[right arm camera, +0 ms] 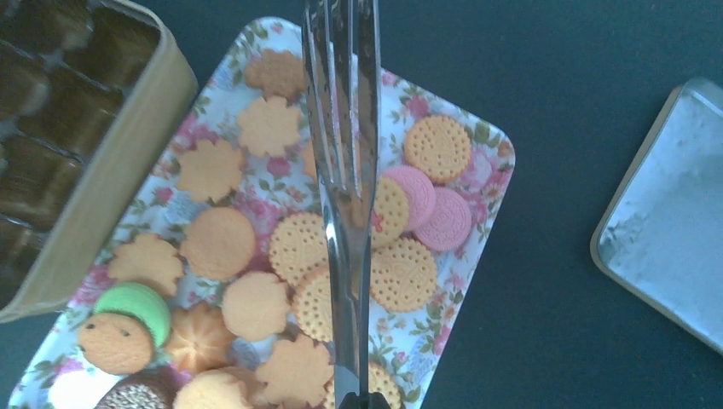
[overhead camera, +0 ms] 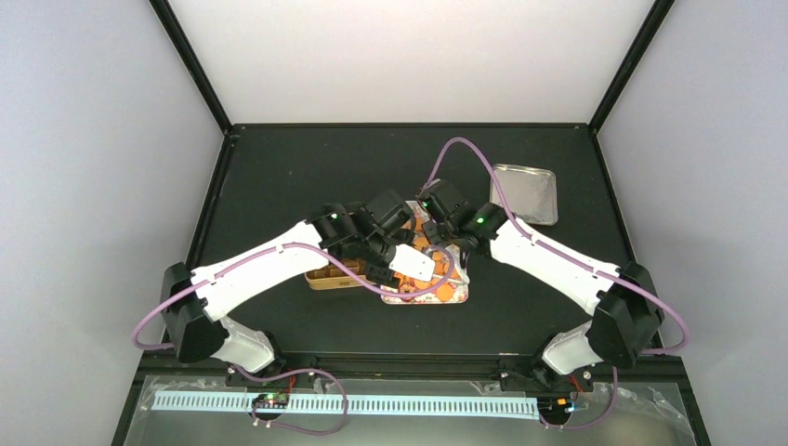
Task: Pack the cookies
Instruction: Pass from the right arm to the left
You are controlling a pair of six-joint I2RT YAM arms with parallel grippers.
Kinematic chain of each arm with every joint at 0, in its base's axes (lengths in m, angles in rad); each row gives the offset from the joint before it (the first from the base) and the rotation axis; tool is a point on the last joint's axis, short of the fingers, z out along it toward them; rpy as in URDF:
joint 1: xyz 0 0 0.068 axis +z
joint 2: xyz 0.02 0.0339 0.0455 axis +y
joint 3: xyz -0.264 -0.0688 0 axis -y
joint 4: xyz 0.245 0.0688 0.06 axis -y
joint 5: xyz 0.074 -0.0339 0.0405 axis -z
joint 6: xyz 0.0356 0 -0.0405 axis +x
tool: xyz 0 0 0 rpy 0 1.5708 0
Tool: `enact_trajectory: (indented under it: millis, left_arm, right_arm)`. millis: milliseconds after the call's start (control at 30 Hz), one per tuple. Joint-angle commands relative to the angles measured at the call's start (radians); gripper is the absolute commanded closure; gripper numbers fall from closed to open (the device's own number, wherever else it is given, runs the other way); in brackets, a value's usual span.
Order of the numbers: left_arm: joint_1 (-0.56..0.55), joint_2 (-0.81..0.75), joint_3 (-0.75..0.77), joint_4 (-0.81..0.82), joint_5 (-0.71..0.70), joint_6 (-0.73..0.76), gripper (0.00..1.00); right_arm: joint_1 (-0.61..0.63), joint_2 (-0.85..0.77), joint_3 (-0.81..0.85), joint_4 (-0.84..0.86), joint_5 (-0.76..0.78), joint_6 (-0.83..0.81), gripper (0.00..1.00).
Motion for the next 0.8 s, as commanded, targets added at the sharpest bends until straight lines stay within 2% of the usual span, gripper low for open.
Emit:
enact_trajectory:
  millis: [0, 167, 333, 433, 500, 533, 667, 767]
  left_arm:
    - [-0.023, 0.061, 0.028, 0.038, -0.191, -0.072, 0.31]
    - [-0.027, 0.079, 0.017, 0.057, -0.231, -0.103, 0.43]
    - [-0.031, 0.077, 0.009, 0.066, -0.243, -0.109, 0.64]
    - [-0.032, 0.076, -0.002, 0.064, -0.243, -0.113, 0.8]
    - [-0.032, 0.075, -0.013, 0.073, -0.251, -0.115, 0.96]
    - [-0.032, 0.072, -0.015, 0.077, -0.256, -0.118, 0.98]
    - [-0.031, 0.052, -0.021, 0.095, -0.252, -0.137, 0.98]
    - [-0.017, 0.031, -0.03, 0.106, -0.223, -0.167, 0.99]
  right_arm:
    - [0.037, 0.004, 0.068, -0.037, 0.06, 0.02, 0.99]
    - [0.064, 0.013, 0.116, -0.058, 0.085, 0.024, 0.99]
    - [0.086, 0.018, 0.146, -0.067, 0.102, 0.026, 0.99]
    - [0.092, 0.008, 0.152, -0.056, 0.081, 0.028, 0.99]
    - [0.094, -0.002, 0.152, -0.045, 0.059, 0.026, 0.99]
    - [0.093, -0.008, 0.152, -0.04, 0.045, 0.025, 0.96]
    - [0.092, -0.048, 0.136, -0.007, 0.005, 0.024, 0.65]
    - [0.084, -0.093, 0.122, 0.022, 0.0, 0.025, 0.47]
